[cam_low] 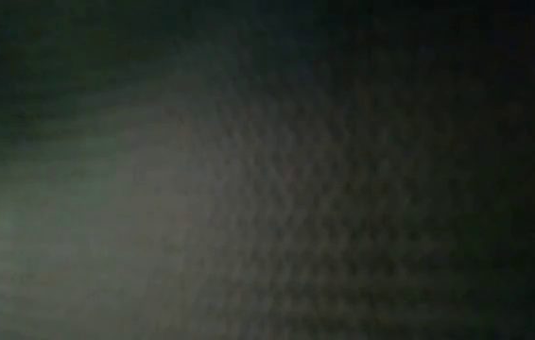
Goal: Sort microfiber towel by color & place in baskets
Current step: Put the blue towel into the bottom transparent bin
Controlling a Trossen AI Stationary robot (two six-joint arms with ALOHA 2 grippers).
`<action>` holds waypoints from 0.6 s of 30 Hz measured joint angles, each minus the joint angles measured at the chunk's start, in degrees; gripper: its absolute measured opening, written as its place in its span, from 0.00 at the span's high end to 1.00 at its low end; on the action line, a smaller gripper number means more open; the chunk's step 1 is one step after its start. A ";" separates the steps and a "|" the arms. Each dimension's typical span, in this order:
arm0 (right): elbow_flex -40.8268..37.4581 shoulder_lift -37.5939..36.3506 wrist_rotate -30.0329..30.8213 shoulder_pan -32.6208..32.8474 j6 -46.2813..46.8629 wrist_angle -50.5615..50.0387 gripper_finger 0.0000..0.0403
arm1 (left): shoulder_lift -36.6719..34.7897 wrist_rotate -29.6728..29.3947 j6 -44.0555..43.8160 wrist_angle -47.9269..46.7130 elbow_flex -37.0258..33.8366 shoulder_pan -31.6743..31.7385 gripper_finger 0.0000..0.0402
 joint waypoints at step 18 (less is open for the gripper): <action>0.00 0.00 0.15 1.88 1.92 0.00 0.58 | 6.89 -1.04 3.10 -5.16 0.00 6.16 0.74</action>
